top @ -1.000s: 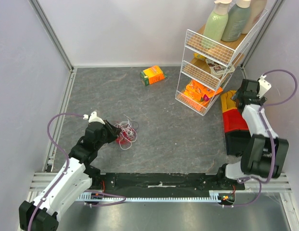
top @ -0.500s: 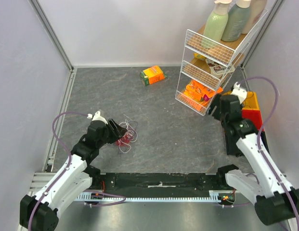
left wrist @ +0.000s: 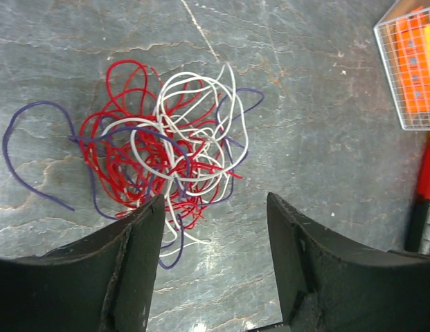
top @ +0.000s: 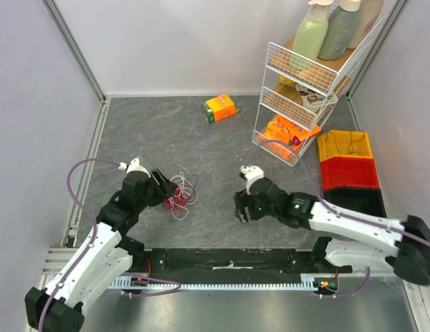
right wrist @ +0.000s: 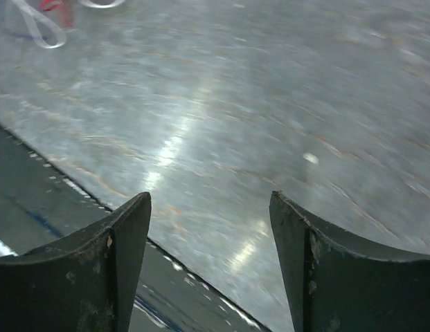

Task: Untangle the cables

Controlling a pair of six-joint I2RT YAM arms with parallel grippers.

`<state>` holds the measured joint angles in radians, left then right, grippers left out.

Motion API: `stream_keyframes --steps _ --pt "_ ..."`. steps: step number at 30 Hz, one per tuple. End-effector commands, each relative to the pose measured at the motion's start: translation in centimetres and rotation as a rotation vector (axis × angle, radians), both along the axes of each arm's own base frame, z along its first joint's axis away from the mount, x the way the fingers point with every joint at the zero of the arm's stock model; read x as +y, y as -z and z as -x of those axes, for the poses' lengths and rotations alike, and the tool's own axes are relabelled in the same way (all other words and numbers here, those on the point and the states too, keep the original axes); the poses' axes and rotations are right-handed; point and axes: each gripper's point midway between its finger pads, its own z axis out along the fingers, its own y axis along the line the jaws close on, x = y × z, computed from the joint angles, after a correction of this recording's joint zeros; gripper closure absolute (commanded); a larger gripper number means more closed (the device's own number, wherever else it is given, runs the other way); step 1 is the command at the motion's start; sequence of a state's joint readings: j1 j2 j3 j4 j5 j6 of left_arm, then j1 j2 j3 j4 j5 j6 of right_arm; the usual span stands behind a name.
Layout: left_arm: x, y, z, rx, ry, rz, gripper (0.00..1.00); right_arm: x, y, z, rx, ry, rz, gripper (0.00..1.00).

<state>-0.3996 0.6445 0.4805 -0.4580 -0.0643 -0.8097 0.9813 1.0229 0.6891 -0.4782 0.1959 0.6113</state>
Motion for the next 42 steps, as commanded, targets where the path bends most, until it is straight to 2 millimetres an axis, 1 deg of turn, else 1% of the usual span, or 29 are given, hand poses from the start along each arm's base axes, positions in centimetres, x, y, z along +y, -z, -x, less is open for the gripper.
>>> stream_keyframes --steps 1,2,3,4,5,6,9,10,11,13,14,15,17,19,22,23,26,27,29,30,31,32,33,34,36,39,40,41,42 --pt "0.9 -0.4 -0.2 0.021 -0.02 -0.059 0.35 10.1 -3.8 -0.6 -0.094 -0.217 -0.264 0.28" --pt "0.6 -0.1 -0.1 0.036 -0.008 -0.055 0.35 11.8 -4.1 -0.6 -0.09 -0.252 -0.305 0.34" --pt "0.4 0.0 -0.1 0.043 -0.002 -0.054 0.36 14.0 -4.5 -0.8 -0.104 -0.3 -0.36 0.36" --pt "0.5 0.0 -0.2 0.052 -0.006 -0.058 0.36 15.6 -4.2 -0.9 -0.113 -0.34 -0.377 0.36" --pt "0.8 0.2 -0.1 0.067 -0.021 -0.067 0.36 17.0 -4.6 -1.5 -0.131 -0.351 -0.4 0.36" --pt "1.0 0.3 -0.1 0.075 -0.035 -0.072 0.36 18.0 -4.1 -2.1 -0.135 -0.355 -0.394 0.35" --pt "1.4 -0.2 -0.2 0.066 -0.073 -0.067 0.34 19.2 -2.9 -5.1 -0.169 -0.31 -0.307 0.33" --pt "1.4 -0.6 -0.3 0.052 -0.074 -0.056 0.34 19.7 -3.6 -6.3 -0.212 -0.307 -0.297 0.3" --pt "1.3 -0.9 -0.5 0.041 -0.074 -0.051 0.34 19.9 -3.5 -7.2 -0.247 -0.32 -0.267 0.29" --pt "1.3 -1.1 -0.6 0.031 -0.074 -0.047 0.36 19.1 -2.3 -9.9 -0.303 -0.279 -0.124 0.29" --pt "1.1 -1.1 -0.7 0.03 -0.069 -0.046 0.36 18.7 -1.8 -11.2 -0.315 -0.277 -0.082 0.29" --pt "1.0 -0.9 -0.8 0.039 -0.063 -0.046 0.37 18.4 -1.0 -12.1 -0.311 -0.28 -0.059 0.3" --pt "0.5 -0.5 -0.8 0.053 -0.035 -0.043 0.37 17.7 -0.1 -13.8 -0.325 -0.284 -0.036 0.32" --pt "-0.1 -0.2 -0.8 0.059 -0.003 -0.033 0.34 17.8 1.0 -14.6 -0.329 -0.333 -0.018 0.33" --pt "-0.7 -0.1 -1.1 0.034 0.025 -0.019 0.25 19.3 2.7 -14.1 -0.293 -0.469 -0.009 0.37" --pt "-0.7 0.0 -1.2 0.037 0.028 -0.021 0.24 19.7 2.8 -14.1 -0.283 -0.49 -0.008 0.38" --pt "-1.0 0.5 -1.5 0.059 0.031 -0.022 0.24 20.1 2.7 -14.4 -0.293 -0.501 -0.002 0.39" --pt "-1.2 1.0 -1.5 0.078 0.034 -0.019 0.24 20.3 2.6 -14.8 -0.301 -0.491 0.0 0.38" --pt "-1.4 1.7 -1.7 0.098 0.029 -0.009 0.26 20.8 2.7 -15.2 -0.294 -0.485 0.001 0.38" --pt "-1.4 2.1 -1.8 0.107 0.025 -0.007 0.28 21.1 3.2 -15.5 -0.278 -0.481 0.014 0.4" --pt "-1.4 2.5 -1.9 0.116 0.016 -0.005 0.29 21.3 3.6 -15.8 -0.255 -0.482 0.035 0.44" --pt "-1.5 2.8 -1.9 0.121 0.015 -0.006 0.3 21.5 4.7 -16.3 -0.231 -0.467 0.062 0.48" --pt "-1.5 2.8 -2.0 0.117 0.013 -0.002 0.32 21.5 5.3 -16.6 -0.211 -0.455 0.083 0.54" --pt "-1.5 3.0 -2.1 0.12 0.007 -0.003 0.32 21.8 5.4 -16.7 -0.203 -0.458 0.09 0.6" --pt "-1.2 3.1 -2.2 0.118 -0.005 -0.01 0.32 21.9 5.6 -16.7 -0.195 -0.462 0.097 0.7" --pt "-1.1 3.4 -2.2 0.116 -0.02 -0.009 0.31 20.9 4.6 -17.1 -0.231 -0.406 0.113 0.91" --pt "-1.0 3.6 -2.3 0.119 -0.027 -0.009 0.31 20.3 3.6 -17.3 -0.257 -0.373 0.123 1.0" --pt "-0.9 4.1 -2.3 0.131 -0.04 -0.014 0.31 19.3 3.1 -17.2 -0.271 -0.339 0.148 1.0" --pt "-0.6 4.4 -2.4 0.141 -0.054 -0.021 0.31 19.2 1.4 -16.5 -0.298 -0.336 0.131 1.0"
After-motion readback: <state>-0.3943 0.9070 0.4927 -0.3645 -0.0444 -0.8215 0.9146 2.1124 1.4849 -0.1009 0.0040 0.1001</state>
